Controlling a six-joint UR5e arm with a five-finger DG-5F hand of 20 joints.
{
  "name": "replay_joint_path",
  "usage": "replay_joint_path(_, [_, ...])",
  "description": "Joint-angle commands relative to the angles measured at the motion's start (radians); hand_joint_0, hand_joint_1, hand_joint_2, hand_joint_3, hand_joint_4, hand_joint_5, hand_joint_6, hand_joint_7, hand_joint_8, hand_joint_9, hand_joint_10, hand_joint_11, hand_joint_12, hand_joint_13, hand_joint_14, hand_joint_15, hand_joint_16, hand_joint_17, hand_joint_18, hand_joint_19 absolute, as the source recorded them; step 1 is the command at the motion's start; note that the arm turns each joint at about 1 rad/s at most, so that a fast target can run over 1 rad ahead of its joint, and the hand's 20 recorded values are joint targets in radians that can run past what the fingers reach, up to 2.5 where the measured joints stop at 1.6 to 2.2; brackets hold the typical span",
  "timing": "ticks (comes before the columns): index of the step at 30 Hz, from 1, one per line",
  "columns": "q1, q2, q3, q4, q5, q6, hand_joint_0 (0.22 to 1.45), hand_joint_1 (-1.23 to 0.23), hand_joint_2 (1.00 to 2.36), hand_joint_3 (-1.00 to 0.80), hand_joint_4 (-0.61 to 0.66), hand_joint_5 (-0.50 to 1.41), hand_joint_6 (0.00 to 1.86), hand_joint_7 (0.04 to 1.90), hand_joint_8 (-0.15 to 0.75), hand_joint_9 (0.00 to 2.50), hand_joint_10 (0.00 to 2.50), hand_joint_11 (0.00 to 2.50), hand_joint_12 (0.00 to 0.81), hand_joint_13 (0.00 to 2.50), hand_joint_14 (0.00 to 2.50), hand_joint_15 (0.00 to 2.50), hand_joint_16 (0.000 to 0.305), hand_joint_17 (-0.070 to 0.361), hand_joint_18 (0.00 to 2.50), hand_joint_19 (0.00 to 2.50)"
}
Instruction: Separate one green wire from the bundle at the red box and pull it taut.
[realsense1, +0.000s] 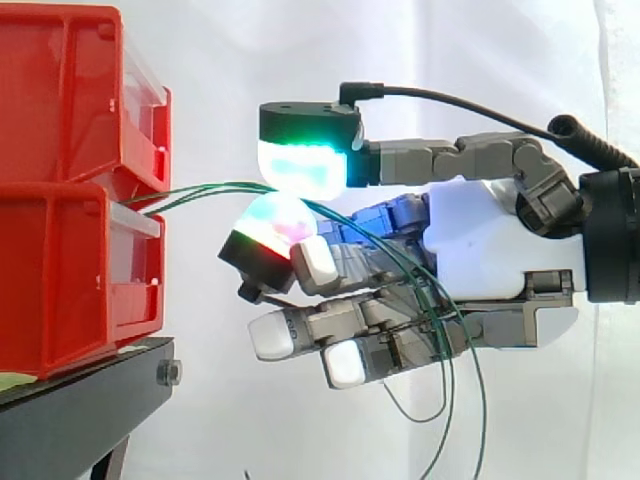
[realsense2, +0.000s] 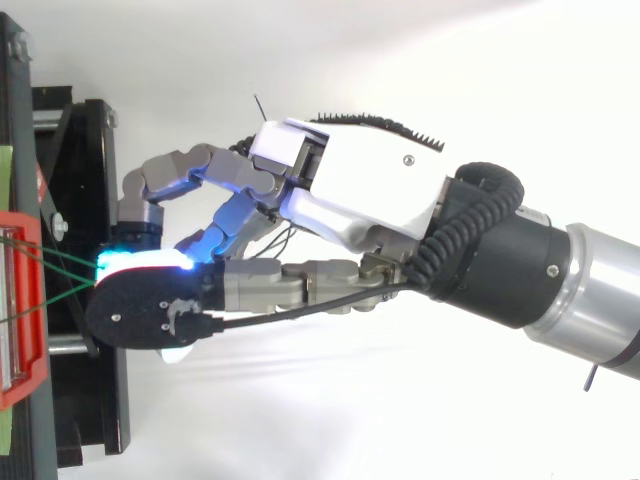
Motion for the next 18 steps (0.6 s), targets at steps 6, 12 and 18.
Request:
replay_joint_path(6, [0.001,0.0,-0.001,-0.003,0.002,0.0,0.59,-0.78,1.02,-0.15,0.15,-0.16,0.89,1.24,0.311,1.07,0.02,0.77,0.435,0.84,0.02,0.41,0.058,0.13,0.91,0.54])
replay_joint_path(12, [0.0,0.0,-0.001,-0.005,0.002,0.0,0.62,-0.83,1.02,-0.27,0.13,-0.16,0.89,1.23,0.297,1.05,0.02,0.79,0.419,0.82,0.02,0.4,0.055,0.123,0.88,0.53])
replay_joint_path(18, [0.0,0.001,-0.001,-0.006,0.003,0.001,0.65,-0.85,1.01,-0.38,0.1,-0.16,0.89,1.22,0.289,1.04,0.02,0.78,0.41,0.81,0.02,0.4,0.053,0.12,0.87,0.52])
